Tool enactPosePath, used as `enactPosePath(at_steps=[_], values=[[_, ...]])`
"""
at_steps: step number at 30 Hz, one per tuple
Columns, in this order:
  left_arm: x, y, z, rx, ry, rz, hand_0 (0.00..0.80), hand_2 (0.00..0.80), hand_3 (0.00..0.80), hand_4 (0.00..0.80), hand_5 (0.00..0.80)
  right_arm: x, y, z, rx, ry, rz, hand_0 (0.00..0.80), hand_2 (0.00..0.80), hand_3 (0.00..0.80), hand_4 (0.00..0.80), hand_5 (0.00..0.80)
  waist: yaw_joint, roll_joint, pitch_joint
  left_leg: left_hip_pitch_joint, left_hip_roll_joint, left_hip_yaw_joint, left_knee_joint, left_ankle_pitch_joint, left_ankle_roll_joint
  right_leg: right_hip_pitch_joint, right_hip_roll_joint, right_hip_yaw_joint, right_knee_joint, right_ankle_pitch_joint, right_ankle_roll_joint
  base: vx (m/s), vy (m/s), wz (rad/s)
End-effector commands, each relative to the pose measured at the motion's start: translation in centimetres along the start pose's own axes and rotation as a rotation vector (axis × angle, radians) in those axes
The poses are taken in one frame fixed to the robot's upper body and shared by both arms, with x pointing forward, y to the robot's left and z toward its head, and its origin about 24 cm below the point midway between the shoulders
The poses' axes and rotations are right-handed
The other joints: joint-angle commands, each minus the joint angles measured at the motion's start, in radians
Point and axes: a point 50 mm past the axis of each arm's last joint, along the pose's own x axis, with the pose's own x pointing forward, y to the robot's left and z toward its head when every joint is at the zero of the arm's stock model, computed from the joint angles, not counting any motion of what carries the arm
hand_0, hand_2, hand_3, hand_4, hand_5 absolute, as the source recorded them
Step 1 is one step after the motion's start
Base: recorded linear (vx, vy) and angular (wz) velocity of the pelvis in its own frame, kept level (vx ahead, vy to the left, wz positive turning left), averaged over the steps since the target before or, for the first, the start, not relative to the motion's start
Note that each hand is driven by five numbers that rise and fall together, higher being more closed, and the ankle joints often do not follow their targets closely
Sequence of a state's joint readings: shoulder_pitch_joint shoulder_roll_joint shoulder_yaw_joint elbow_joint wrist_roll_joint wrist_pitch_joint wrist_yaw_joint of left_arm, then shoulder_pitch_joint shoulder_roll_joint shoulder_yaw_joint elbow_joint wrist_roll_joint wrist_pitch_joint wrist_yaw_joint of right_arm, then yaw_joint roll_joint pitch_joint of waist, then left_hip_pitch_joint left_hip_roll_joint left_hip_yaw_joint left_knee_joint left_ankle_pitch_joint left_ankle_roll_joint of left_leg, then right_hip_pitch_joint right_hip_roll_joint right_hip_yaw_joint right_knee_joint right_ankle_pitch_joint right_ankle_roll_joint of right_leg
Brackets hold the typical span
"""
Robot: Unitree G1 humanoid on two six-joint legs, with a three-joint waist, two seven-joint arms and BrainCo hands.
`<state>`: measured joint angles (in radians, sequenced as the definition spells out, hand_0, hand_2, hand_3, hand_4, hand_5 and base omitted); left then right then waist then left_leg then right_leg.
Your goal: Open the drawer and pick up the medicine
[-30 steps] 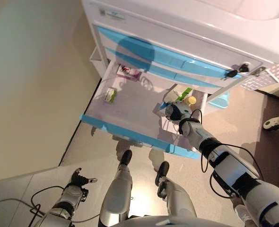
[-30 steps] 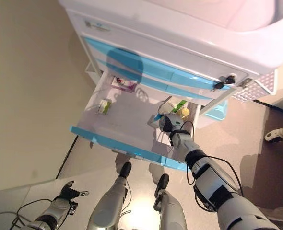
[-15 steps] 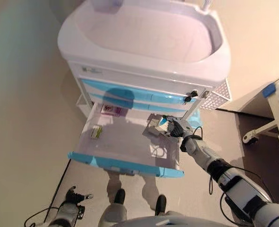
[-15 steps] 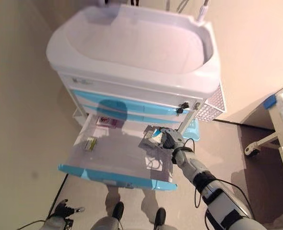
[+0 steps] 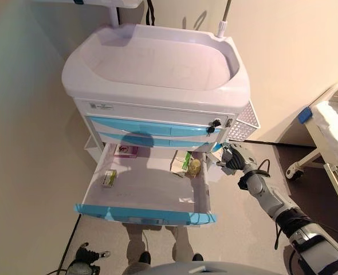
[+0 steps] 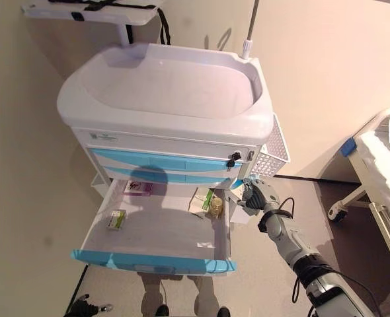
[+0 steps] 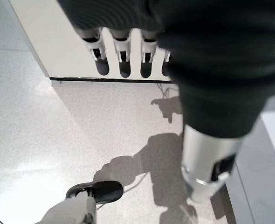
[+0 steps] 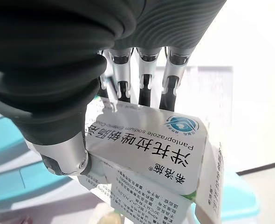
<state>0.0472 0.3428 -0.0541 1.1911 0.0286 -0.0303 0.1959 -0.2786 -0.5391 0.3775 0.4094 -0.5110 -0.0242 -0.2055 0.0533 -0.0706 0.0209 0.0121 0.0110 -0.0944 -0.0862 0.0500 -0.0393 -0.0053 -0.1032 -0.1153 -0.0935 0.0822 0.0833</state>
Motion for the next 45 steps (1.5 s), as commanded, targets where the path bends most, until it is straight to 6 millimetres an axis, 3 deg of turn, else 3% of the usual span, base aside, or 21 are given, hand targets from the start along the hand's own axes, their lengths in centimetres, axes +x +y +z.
enactPosePath(at_steps=[1,11,15,24,32,45], values=[[0.3,0.5,0.2,0.014,0.016,0.023,0.0,0.0,0.0,0.0,0.0,0.3,-3.0,1.6,0.018,-0.109,-0.12,0.8,0.8,0.8,0.8,0.8,0.003,-0.012,-0.018,-0.041,-0.031,-0.032,0.029,-0.037,0.026,-0.005,0.008,-0.021,0.042,-0.023,0.055,0.0,0.0,0.0],[0.0,-0.1,-0.5,0.037,0.038,0.007,0.0,0.0,0.0,0.0,0.0,-1.0,-6.1,2.7,0.097,-0.184,-0.27,0.8,0.8,0.8,0.8,0.8,-0.011,-0.008,-0.023,-0.033,-0.029,-0.024,0.03,-0.036,0.026,-0.002,0.007,-0.016,0.047,-0.023,0.053,0.017,-0.007,-0.03],[0.0,-0.3,-0.5,0.05,0.039,-0.001,0.0,0.0,0.0,0.0,0.0,-1.3,-6.5,2.4,0.134,-0.174,-0.295,0.8,0.8,0.8,0.8,0.8,-0.013,-0.005,-0.025,-0.023,-0.026,-0.024,0.024,-0.044,0.026,0.004,0.009,-0.017,0.045,-0.032,0.053,0.017,-0.004,-0.02],[-0.1,-0.8,-0.5,0.096,0.038,-0.013,0.0,0.0,0.0,0.0,0.0,-1.4,-7.5,2.1,0.4,-0.135,-0.397,0.8,0.8,0.8,0.8,0.8,-0.019,0.0,-0.023,-0.026,-0.03,-0.018,0.021,-0.041,0.028,-0.001,0.005,-0.018,0.047,-0.03,0.054,0.0,0.0,0.0],[-0.1,-0.7,-0.7,0.11,0.038,-0.006,0.0,0.0,0.0,0.0,0.0,-0.3,-9.9,2.9,0.51,-0.167,-0.495,0.8,0.8,0.8,0.8,0.8,-0.006,-0.005,-0.017,-0.031,-0.034,-0.013,0.021,-0.044,0.03,-0.006,0.0,-0.019,0.045,-0.027,0.057,0.0,0.0,0.0],[-0.2,-0.6,-1.0,0.118,0.055,0.002,0.0,0.0,0.0,0.0,0.0,1.5,-14.0,5.4,0.514,-0.259,-0.617,0.8,0.8,0.8,0.8,0.8,0.02,-0.022,-0.015,-0.031,-0.034,-0.019,0.023,-0.048,0.034,-0.004,0.001,-0.024,0.042,-0.026,0.055,0.0,0.0,0.0]])
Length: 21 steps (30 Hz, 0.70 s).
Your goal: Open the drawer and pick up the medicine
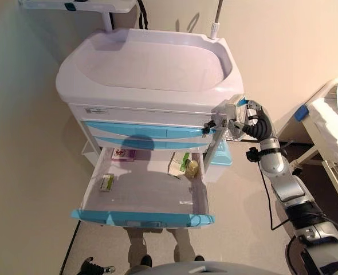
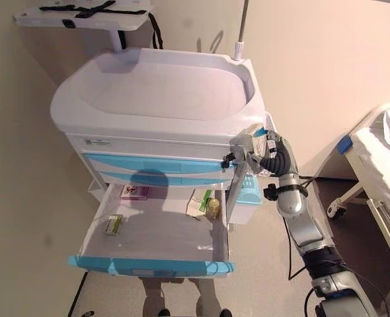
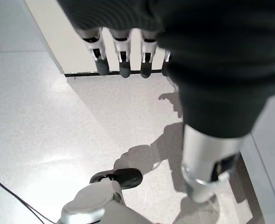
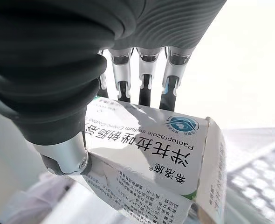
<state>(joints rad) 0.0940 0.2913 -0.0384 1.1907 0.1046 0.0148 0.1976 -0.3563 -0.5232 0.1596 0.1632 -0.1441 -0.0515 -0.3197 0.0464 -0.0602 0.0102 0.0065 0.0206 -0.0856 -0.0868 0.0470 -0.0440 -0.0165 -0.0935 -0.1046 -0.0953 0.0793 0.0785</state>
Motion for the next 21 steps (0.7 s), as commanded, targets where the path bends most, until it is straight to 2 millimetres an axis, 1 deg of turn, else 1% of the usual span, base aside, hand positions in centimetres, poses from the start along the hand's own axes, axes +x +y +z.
enactPosePath(at_steps=[1,5,12,21], values=[[0.5,1.5,1.1,0.057,-0.019,0.051,0.0,0.0,0.0,0.0,0.0,2.4,-2.5,3.4,0.067,-0.136,-0.139,0.8,0.8,0.8,0.8,0.8,0.026,-0.033,-0.004,-0.026,-0.044,-0.027,0.023,-0.045,0.039,0.008,-0.009,-0.034,0.044,-0.024,0.06,0.0,0.0,0.0],[0.5,1.5,1.0,0.062,-0.01,0.053,0.0,0.0,0.0,0.0,0.0,3.3,-2.7,4.4,0.078,-0.165,-0.166,0.8,0.8,0.8,0.8,0.8,0.033,-0.04,-0.003,-0.026,-0.044,-0.03,0.024,-0.046,0.039,0.008,-0.007,-0.034,0.043,-0.024,0.06,0.0,0.0,0.0],[0.5,1.6,1.1,0.068,-0.011,0.057,0.0,0.0,0.0,0.0,0.0,4.3,-2.9,5.3,0.073,-0.185,-0.182,0.8,0.8,0.8,0.8,0.8,0.04,-0.046,-0.003,-0.026,-0.043,-0.03,0.028,-0.048,0.039,0.01,-0.006,-0.037,0.043,-0.024,0.058,0.0,0.0,0.0],[0.5,1.7,1.0,0.086,-0.016,0.058,0.0,0.0,0.0,0.0,0.0,7.0,-3.2,7.1,-0.047,-0.229,-0.151,0.8,0.8,0.8,0.8,0.8,0.054,-0.064,-0.001,-0.032,-0.042,-0.03,0.03,-0.047,0.038,0.006,-0.004,-0.039,0.042,-0.021,0.059,0.0,0.0,0.0]])
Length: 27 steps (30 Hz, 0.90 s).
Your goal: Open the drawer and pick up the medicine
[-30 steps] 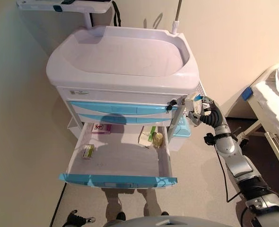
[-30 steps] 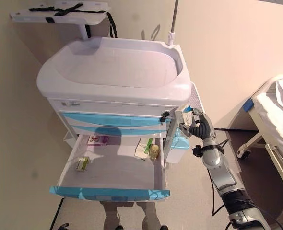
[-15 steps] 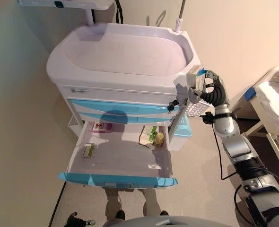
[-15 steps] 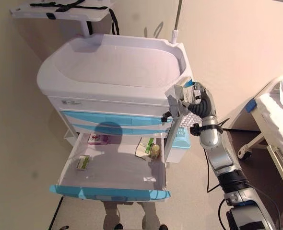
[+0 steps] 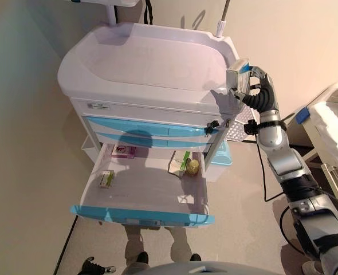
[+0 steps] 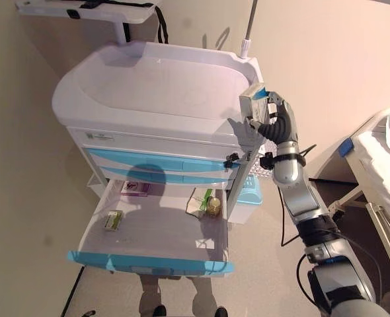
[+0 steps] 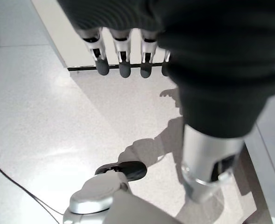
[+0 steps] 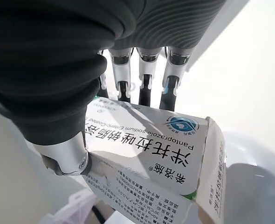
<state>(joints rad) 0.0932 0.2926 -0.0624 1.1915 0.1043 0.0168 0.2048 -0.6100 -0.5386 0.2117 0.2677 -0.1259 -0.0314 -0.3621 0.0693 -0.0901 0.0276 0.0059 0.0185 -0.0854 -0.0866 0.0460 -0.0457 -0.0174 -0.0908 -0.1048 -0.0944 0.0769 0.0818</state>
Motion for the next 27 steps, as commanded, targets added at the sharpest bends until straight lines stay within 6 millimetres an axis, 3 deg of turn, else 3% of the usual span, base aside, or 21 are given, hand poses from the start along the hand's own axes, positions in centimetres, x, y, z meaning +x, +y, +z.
enactPosePath(at_steps=[1,13,27], values=[[0.5,1.8,0.9,0.066,-0.012,0.057,0.0,0.0,0.0,0.0,0.0,3.0,-1.9,2.9,-0.053,-0.119,-0.06,0.8,0.8,0.8,0.8,0.8,0.033,-0.036,-0.016,-0.032,-0.04,-0.03,0.029,-0.046,0.039,0.006,-0.006,-0.039,0.041,-0.017,0.055,0.0,0.0,0.0],[0.6,2.4,0.5,0.078,0.003,0.069,0.0,0.0,0.0,0.0,0.0,7.2,-2.0,6.8,-0.19,-0.2,-0.022,0.8,0.8,0.8,0.8,0.8,0.052,-0.067,-0.004,-0.047,-0.039,-0.039,0.035,-0.042,0.037,-0.007,-0.002,-0.044,0.044,-0.009,0.054,0.0,0.0,0.0],[0.7,3.4,0.4,0.071,0.004,0.091,0.0,0.0,0.0,0.0,0.0,10.5,-0.9,8.9,-0.436,-0.198,0.103,0.8,0.8,0.8,0.8,0.8,0.078,-0.109,0.019,-0.077,-0.037,-0.049,0.046,-0.035,0.031,-0.027,0.002,-0.052,0.041,-0.001,0.056,-0.002,-0.002,0.01]])
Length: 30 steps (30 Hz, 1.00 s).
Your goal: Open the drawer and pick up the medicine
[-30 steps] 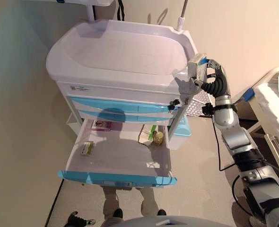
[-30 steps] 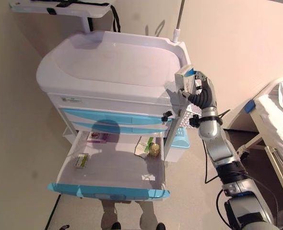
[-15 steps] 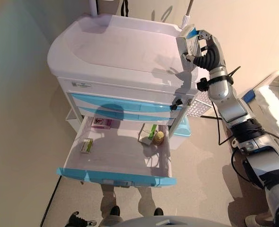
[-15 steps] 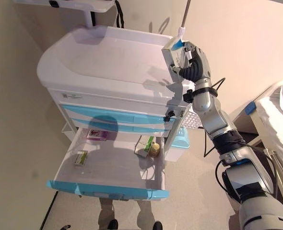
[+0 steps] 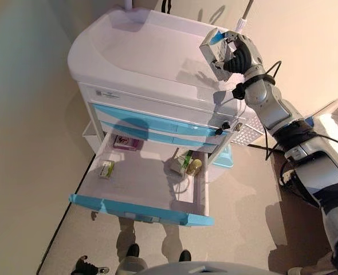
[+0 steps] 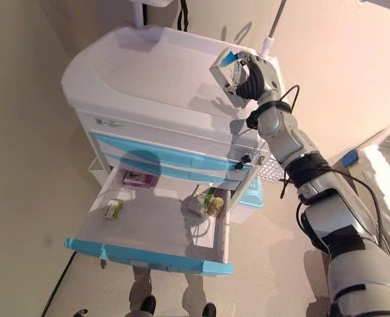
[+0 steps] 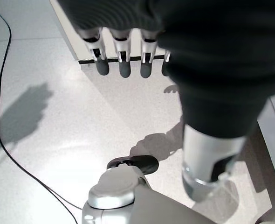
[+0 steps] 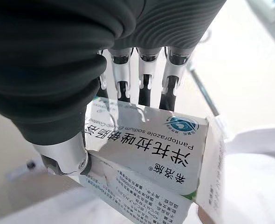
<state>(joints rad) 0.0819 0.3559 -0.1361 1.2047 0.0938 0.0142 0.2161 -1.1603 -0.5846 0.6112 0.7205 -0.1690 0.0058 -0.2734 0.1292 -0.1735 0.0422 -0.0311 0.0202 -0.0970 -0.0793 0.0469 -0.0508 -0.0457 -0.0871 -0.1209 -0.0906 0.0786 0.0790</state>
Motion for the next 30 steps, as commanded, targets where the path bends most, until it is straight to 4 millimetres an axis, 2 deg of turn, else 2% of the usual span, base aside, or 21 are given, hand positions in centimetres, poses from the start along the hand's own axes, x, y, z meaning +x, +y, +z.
enactPosePath(at_steps=[1,13,20,28,29,30], values=[[0.4,1.5,0.3,-0.006,0.013,0.045,0.0,0.0,0.0,0.0,0.0,2.2,-3.8,1.9,-0.117,-0.059,-0.075,0.8,0.8,0.8,0.8,0.8,0.021,-0.028,0.007,-0.044,-0.039,-0.04,0.039,-0.035,0.035,-0.001,-0.001,-0.037,0.037,-0.003,0.059,0.0,0.0,0.0],[0.7,2.4,1.2,-0.003,-0.011,0.066,0.0,0.0,0.0,0.0,0.0,3.7,-4.8,1.8,-0.347,0.003,-0.036,0.8,0.8,0.8,0.8,0.8,0.042,-0.041,0.036,-0.089,-0.048,-0.065,0.052,-0.024,0.031,-0.028,-0.006,-0.054,0.037,0.003,0.061,-0.003,-0.002,0.06],[0.7,2.3,1.7,0.004,-0.024,0.061,0.0,0.0,0.0,0.0,0.0,3.9,-3.9,1.5,-0.448,0.021,0.015,0.8,0.8,0.8,0.8,0.8,0.054,-0.038,0.042,-0.101,-0.055,-0.084,0.048,-0.018,0.031,-0.032,-0.01,-0.067,0.034,0.005,0.063,0.013,0.003,0.1],[0.7,2.1,1.9,0.009,-0.028,0.055,0.0,0.0,0.0,0.0,0.0,3.8,-2.8,1.2,-0.484,0.042,0.044,0.8,0.8,0.8,0.8,0.8,0.066,-0.035,0.045,-0.108,-0.058,-0.093,0.042,-0.012,0.031,-0.035,-0.015,-0.078,0.031,0.007,0.065,0.006,0.009,0.06],[0.7,2.1,2.0,0.01,-0.03,0.055,0.0,0.0,0.0,0.0,0.0,3.8,-2.8,1.2,-0.483,0.048,0.043,0.609,0.609,0.609,0.609,0.609,0.067,-0.035,0.045,-0.109,-0.059,-0.094,0.042,-0.012,0.031,-0.037,-0.015,-0.079,0.031,0.007,0.065,-0.001,0.007,0.04],[0.7,2.0,2.0,0.011,-0.03,0.053,0.0,0.0,0.0,0.0,0.0,3.8,-2.7,1.1,-0.482,0.048,0.047,0.496,0.496,0.496,0.496,0.496,0.068,-0.034,0.045,-0.11,-0.059,-0.097,0.04,-0.011,0.031,-0.038,-0.015,-0.083,0.03,0.007,0.065,0.002,0.006,0.04]])
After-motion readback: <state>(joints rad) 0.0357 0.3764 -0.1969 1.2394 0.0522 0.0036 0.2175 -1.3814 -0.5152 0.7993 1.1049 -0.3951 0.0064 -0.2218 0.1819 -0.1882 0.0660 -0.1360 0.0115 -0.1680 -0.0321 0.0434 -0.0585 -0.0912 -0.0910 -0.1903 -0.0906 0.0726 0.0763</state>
